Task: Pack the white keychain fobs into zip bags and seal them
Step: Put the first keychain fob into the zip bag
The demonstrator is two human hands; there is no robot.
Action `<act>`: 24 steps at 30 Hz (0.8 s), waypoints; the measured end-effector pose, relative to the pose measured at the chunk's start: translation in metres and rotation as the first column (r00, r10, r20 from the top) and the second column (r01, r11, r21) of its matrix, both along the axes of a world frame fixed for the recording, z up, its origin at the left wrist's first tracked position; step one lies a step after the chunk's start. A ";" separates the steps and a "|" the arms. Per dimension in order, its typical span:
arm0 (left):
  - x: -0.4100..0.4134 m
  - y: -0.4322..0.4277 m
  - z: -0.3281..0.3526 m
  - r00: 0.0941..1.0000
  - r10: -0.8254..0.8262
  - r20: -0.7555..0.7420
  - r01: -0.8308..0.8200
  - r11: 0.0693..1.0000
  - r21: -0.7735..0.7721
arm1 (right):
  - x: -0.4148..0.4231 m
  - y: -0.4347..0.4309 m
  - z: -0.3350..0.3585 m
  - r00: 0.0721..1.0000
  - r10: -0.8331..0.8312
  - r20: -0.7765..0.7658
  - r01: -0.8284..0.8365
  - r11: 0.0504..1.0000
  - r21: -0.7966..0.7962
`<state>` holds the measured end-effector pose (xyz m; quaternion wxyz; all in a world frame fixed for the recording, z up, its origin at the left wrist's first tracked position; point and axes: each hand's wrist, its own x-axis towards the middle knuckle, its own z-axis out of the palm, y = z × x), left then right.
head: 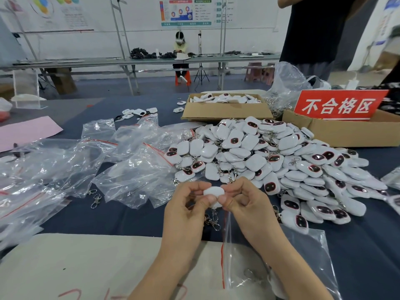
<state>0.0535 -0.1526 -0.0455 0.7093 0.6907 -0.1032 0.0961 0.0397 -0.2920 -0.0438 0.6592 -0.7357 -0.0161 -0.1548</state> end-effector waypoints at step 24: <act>-0.022 0.044 -0.006 0.803 -0.421 0.421 -0.006 0.701 0.713 | -0.010 -0.031 0.001 0.962 0.103 -0.254 -0.228 0.816 -0.531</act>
